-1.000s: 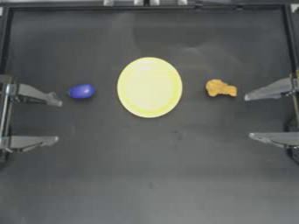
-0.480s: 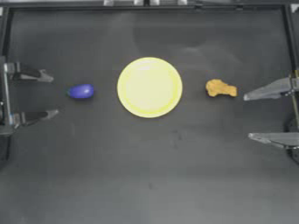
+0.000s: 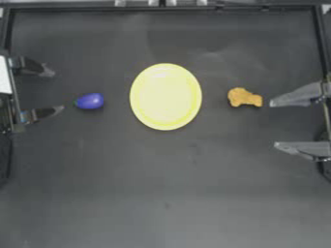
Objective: Put purple eggplant on plate
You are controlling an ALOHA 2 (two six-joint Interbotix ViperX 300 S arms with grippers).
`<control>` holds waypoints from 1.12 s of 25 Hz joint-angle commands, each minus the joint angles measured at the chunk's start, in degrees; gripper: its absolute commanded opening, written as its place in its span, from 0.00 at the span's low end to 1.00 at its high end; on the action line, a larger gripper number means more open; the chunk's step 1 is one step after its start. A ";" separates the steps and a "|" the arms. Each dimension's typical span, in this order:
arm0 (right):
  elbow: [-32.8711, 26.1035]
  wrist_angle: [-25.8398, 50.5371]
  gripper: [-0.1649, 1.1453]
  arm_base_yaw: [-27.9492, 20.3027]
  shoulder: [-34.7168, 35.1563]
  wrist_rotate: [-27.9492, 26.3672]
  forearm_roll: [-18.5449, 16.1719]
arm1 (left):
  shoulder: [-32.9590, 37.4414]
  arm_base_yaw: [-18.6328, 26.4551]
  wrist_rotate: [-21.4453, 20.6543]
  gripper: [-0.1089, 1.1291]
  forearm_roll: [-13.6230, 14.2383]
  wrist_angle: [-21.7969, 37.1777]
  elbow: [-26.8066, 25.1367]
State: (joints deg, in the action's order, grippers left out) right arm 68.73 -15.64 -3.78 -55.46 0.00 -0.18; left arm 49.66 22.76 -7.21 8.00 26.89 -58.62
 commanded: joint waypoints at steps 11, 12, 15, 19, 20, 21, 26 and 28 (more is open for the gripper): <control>-0.70 0.26 0.88 -1.05 0.26 -0.09 0.53 | -16.44 5.98 -10.81 0.92 -7.21 0.26 5.98; -0.70 0.18 0.88 -1.05 0.26 -0.09 0.62 | -17.23 6.68 -12.30 0.92 -8.61 0.18 6.06; -0.70 0.18 0.88 -1.05 0.26 -0.09 0.53 | -19.25 8.79 -17.84 0.92 -13.45 -0.53 6.15; -0.53 0.18 0.88 -1.05 0.26 -0.09 0.88 | -21.97 10.63 -26.19 0.92 -20.30 -1.23 6.42; -0.53 0.18 0.88 -1.05 0.26 -0.09 0.88 | -22.85 11.07 -27.86 0.92 -21.62 -1.14 6.59; -0.53 0.18 0.88 -1.05 0.26 -0.18 0.88 | -23.91 11.69 -29.09 0.92 -22.94 -1.14 6.86; -0.09 0.00 0.88 -1.05 0.26 -0.18 0.88 | -30.50 12.66 -33.49 0.92 -25.75 -1.14 8.79; -0.09 -0.09 0.88 -1.05 0.18 -0.18 0.88 | -33.22 13.10 -33.84 0.92 -26.28 -0.70 9.58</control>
State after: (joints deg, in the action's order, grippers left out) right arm 69.26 -15.21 -4.75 -55.46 -0.09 0.53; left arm 17.40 35.42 -36.83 -17.84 26.10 -50.71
